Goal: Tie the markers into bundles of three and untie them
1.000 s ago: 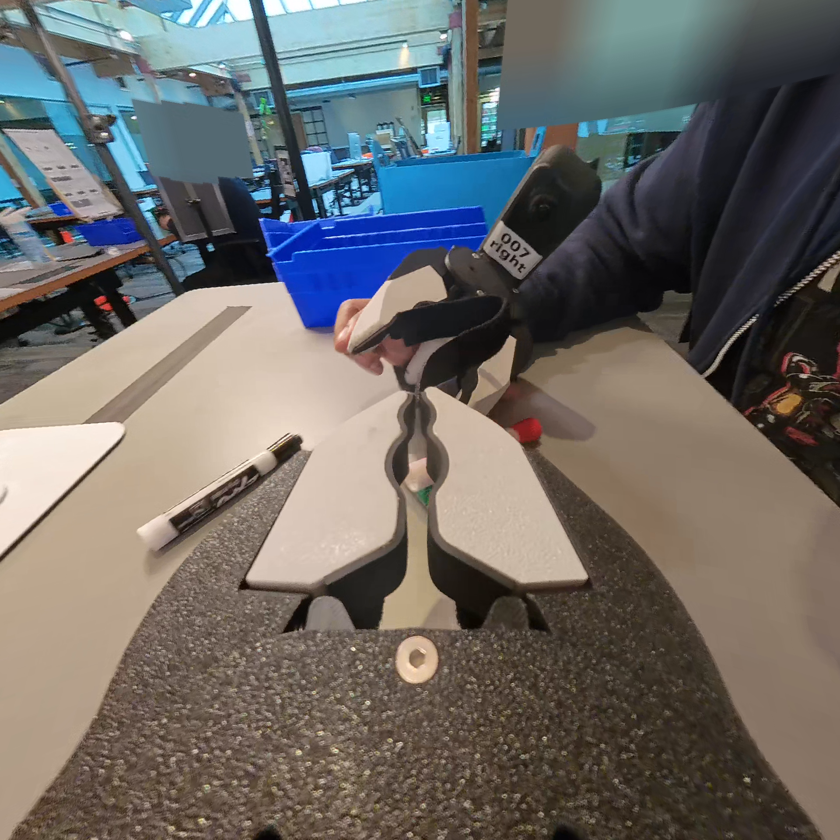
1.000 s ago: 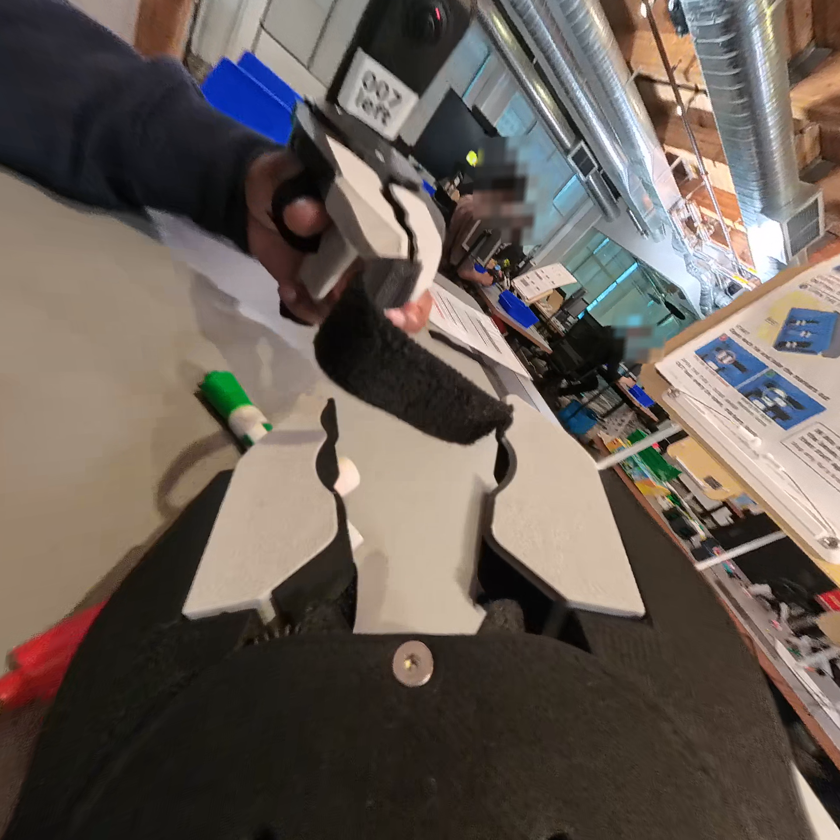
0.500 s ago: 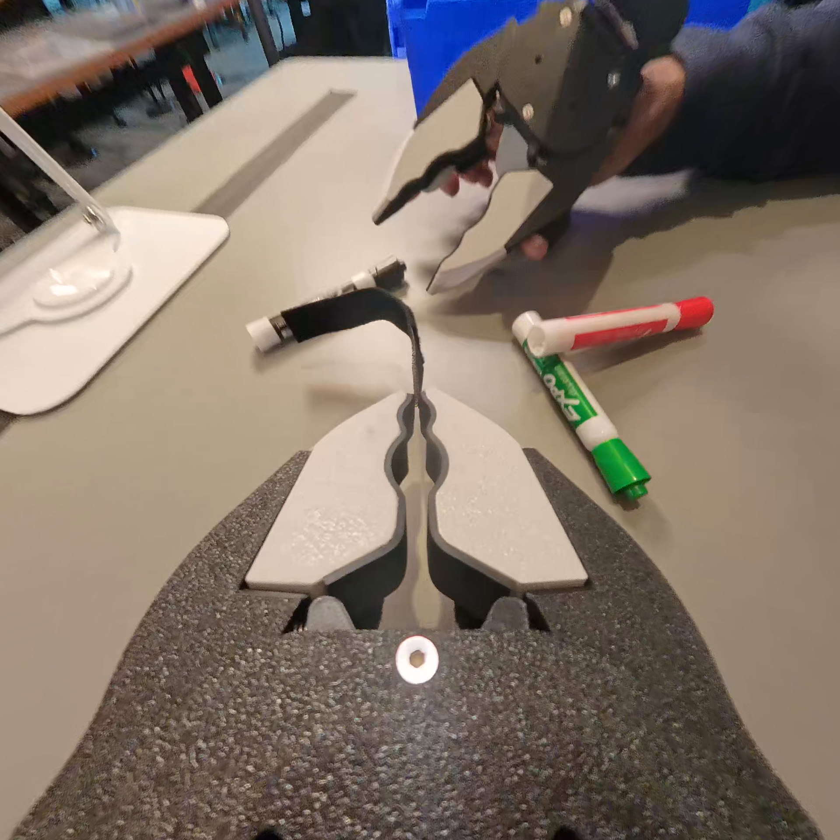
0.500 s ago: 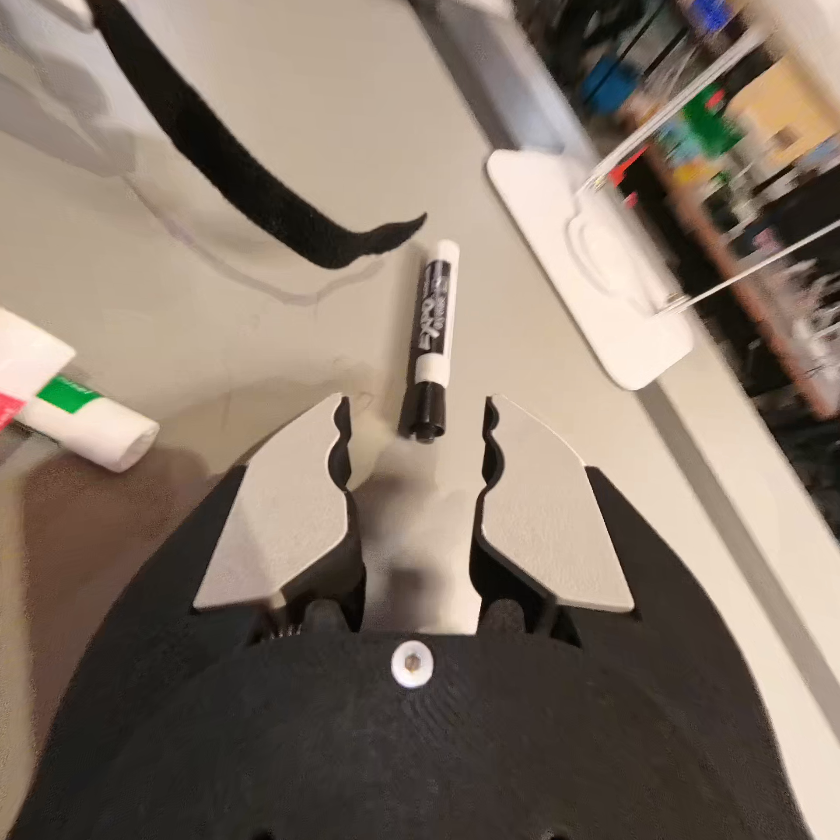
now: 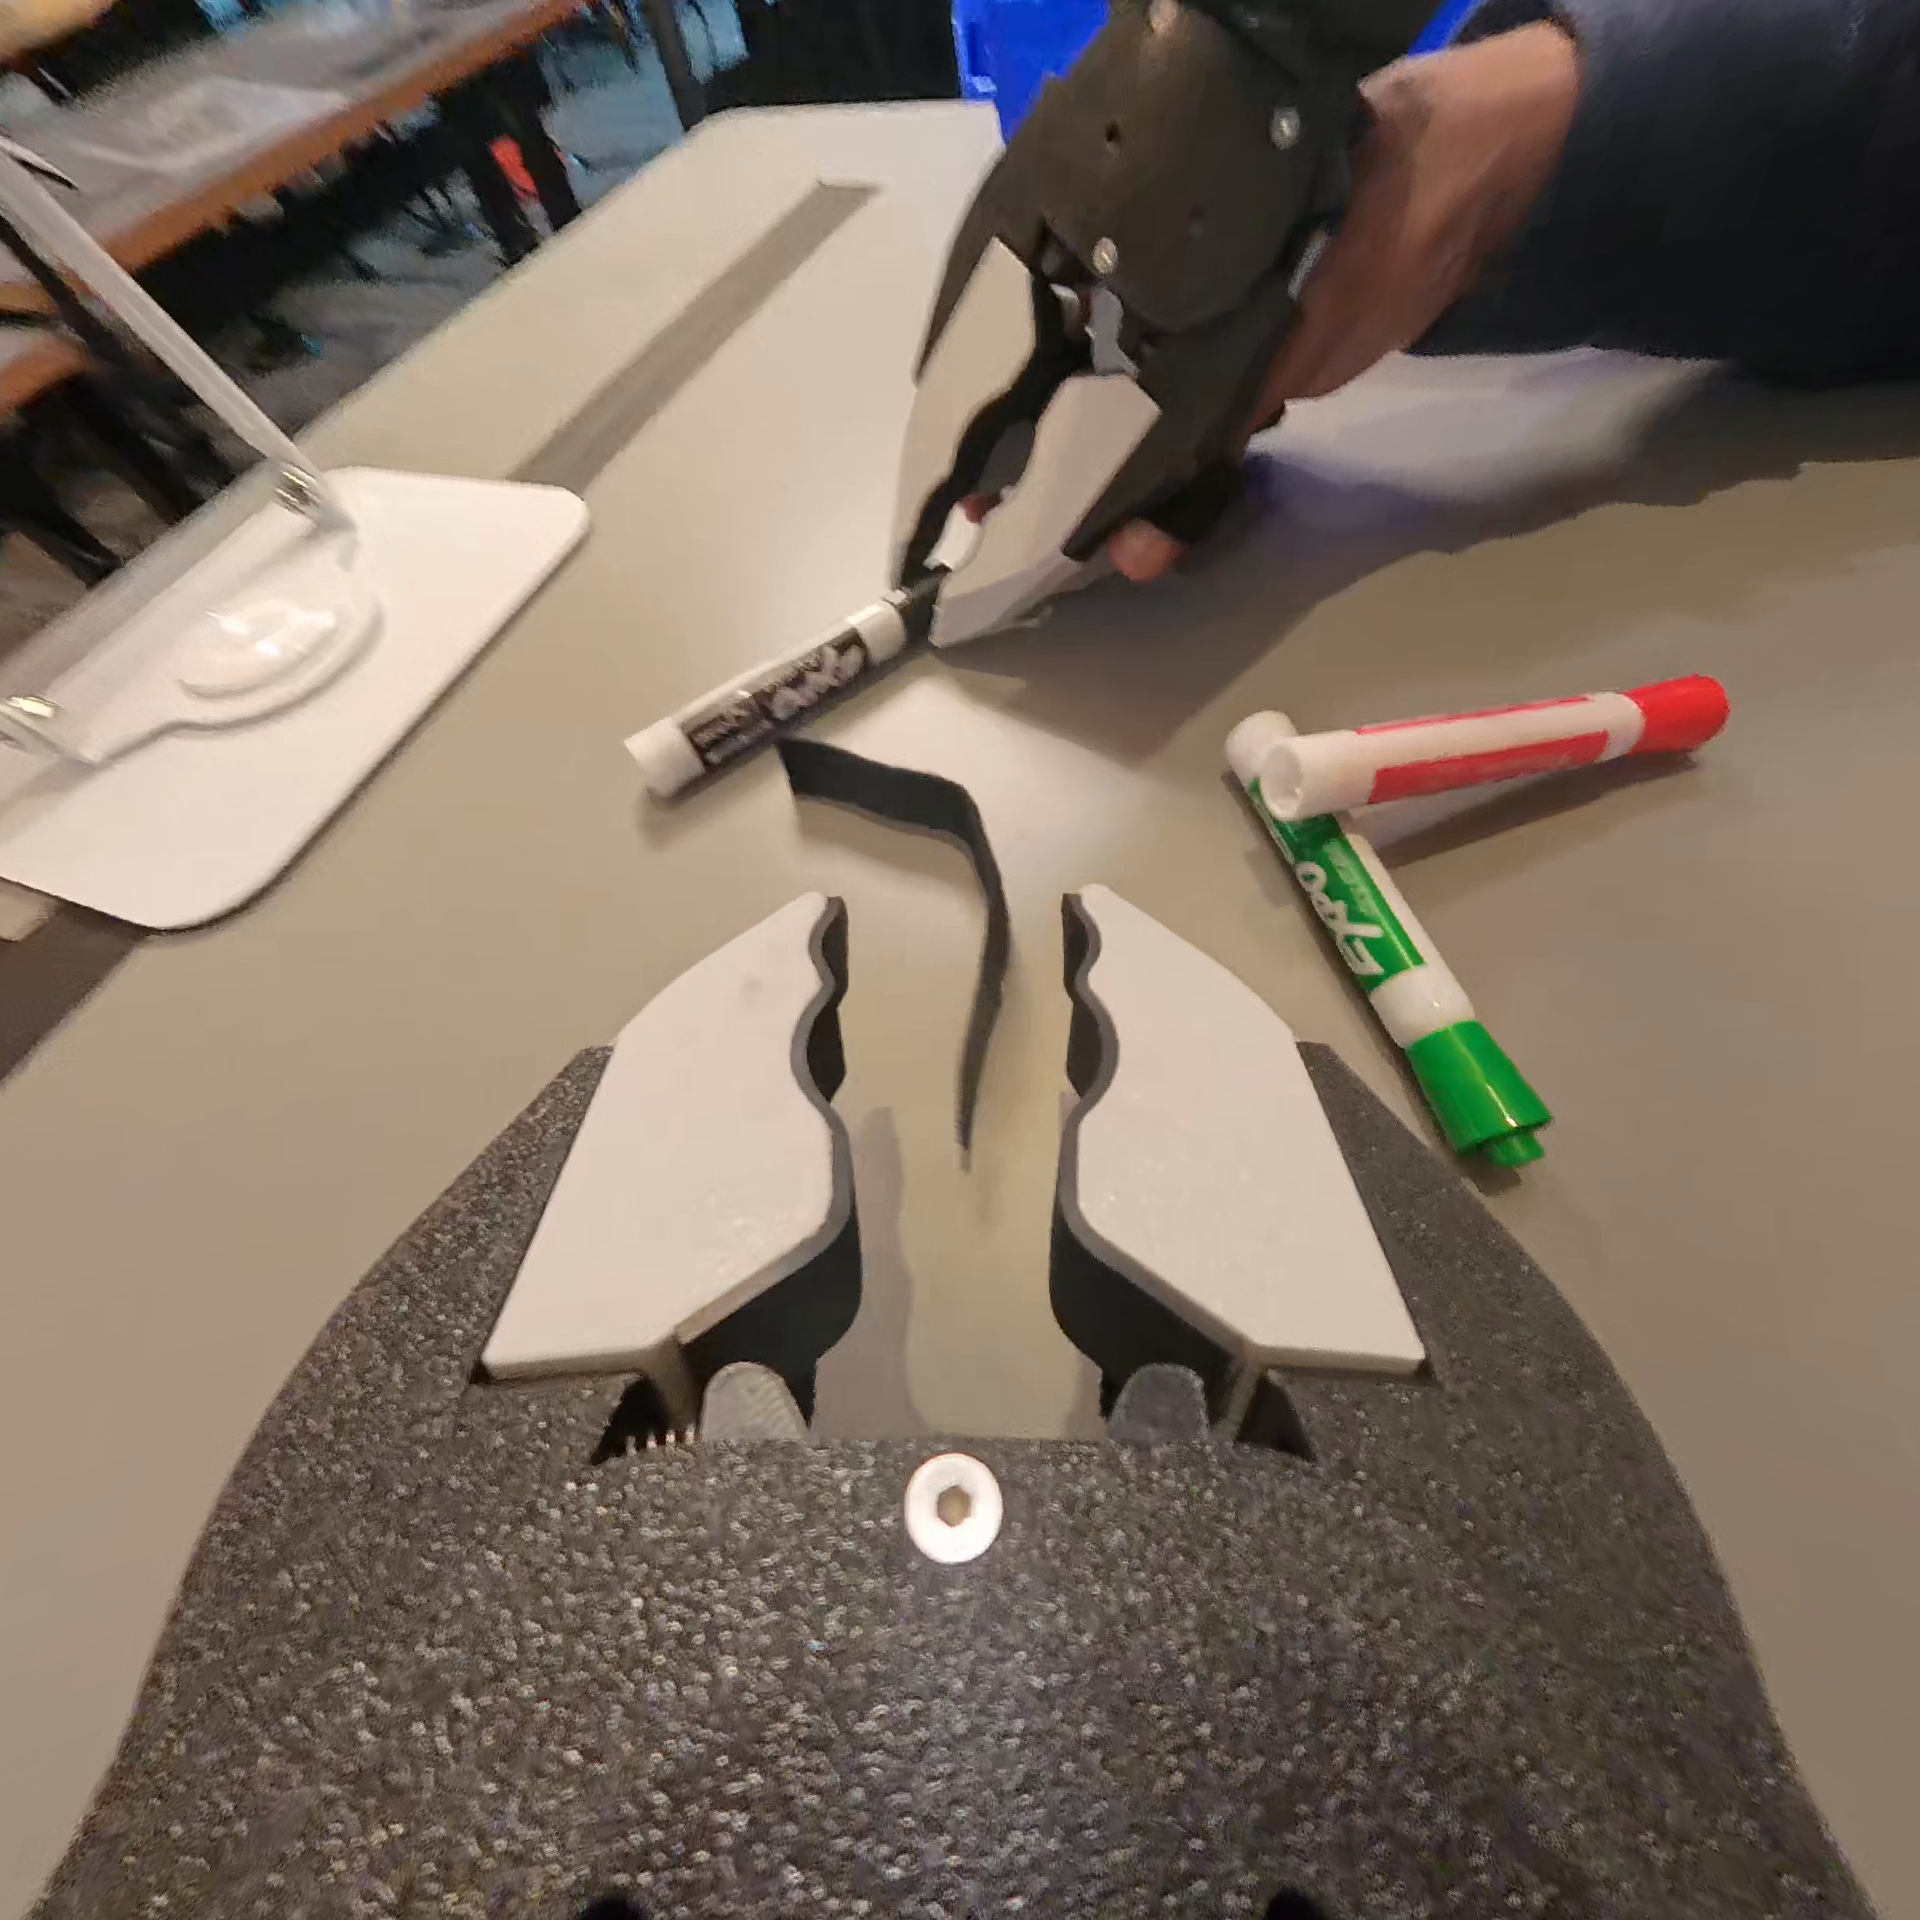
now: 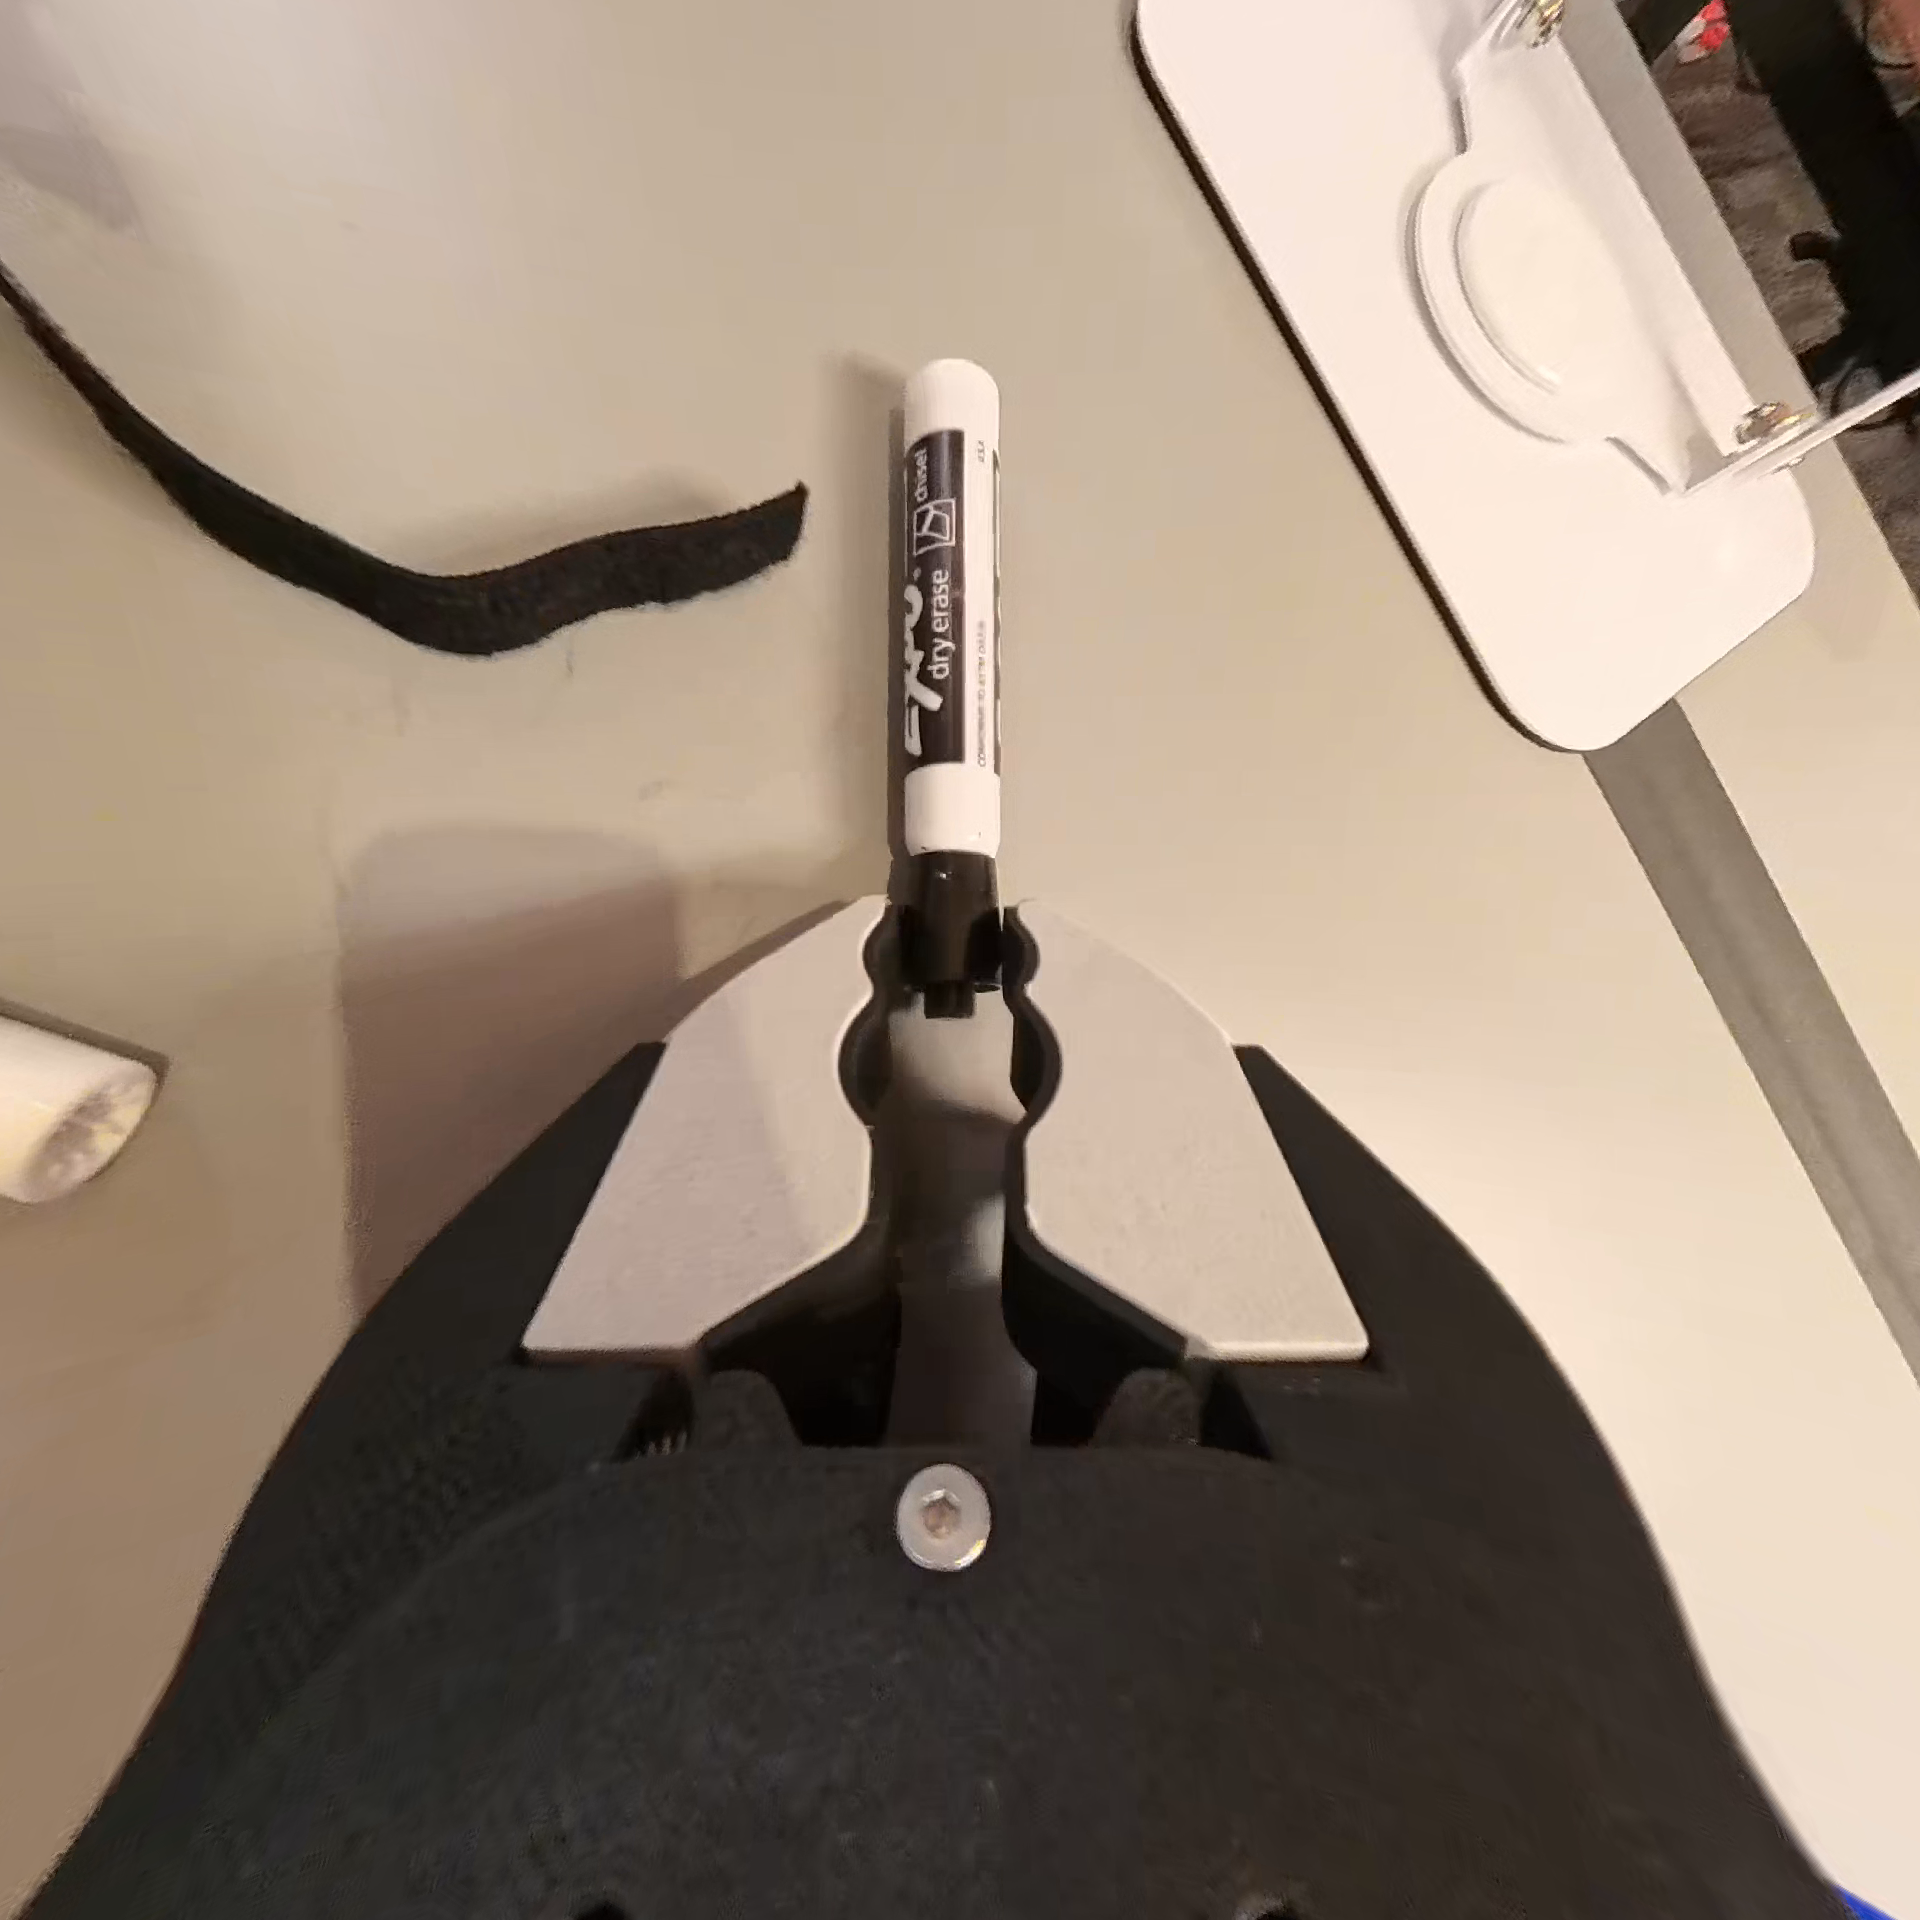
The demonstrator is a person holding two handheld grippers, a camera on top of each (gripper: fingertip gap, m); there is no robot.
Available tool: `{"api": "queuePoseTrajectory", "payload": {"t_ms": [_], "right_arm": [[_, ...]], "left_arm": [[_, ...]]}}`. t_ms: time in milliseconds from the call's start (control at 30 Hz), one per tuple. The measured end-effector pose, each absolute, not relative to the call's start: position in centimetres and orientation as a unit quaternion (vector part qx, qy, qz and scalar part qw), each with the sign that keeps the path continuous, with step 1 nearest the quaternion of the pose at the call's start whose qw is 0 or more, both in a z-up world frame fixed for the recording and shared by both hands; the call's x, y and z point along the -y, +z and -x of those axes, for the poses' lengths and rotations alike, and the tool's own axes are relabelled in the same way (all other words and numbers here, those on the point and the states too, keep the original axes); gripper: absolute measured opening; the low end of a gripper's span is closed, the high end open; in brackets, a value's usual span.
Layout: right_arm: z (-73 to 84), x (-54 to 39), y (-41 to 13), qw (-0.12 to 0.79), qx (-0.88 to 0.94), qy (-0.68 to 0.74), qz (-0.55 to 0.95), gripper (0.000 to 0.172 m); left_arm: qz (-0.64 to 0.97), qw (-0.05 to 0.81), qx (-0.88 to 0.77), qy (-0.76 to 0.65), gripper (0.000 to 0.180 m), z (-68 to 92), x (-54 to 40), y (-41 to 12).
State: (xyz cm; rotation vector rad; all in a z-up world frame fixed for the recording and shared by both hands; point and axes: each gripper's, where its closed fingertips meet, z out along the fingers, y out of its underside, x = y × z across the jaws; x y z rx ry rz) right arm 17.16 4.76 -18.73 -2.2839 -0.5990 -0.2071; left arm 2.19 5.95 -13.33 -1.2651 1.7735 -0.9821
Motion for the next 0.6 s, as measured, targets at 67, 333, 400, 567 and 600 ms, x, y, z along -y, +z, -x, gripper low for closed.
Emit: {"api": "queuePoseTrajectory", "payload": {"t_ms": [67,333,400,567,600], "right_arm": [[-17.8,-4.5,-18.3,0.381,0.24,-0.102,0.887,0.018],[-17.4,-2.3,-13.9,0.394,0.264,-0.12,0.872,0.018],[-16.5,-1.7,-12.6,0.395,0.277,-0.114,0.868,0.017],[-13.8,-1.0,-10.1,0.412,0.305,-0.102,0.853,0.015],[-13.4,-0.9,-10.0,0.413,0.309,-0.1,0.851,0.015]], "left_arm": [[0.485,0.41,-0.675,-0.376,0.04,-2.4,-6.6,-12.0],[0.446,0.521,-0.635,-0.355,0.041,-3.4,-6.6,-8.8],[0.431,0.531,-0.645,-0.34,0.042,-3.8,-5.7,-8.8],[0.393,0.546,-0.68,-0.291,0.043,-5.3,-3.2,-9.8],[0.386,0.543,-0.69,-0.282,0.043,-5.6,-2.6,-10.2]]}}
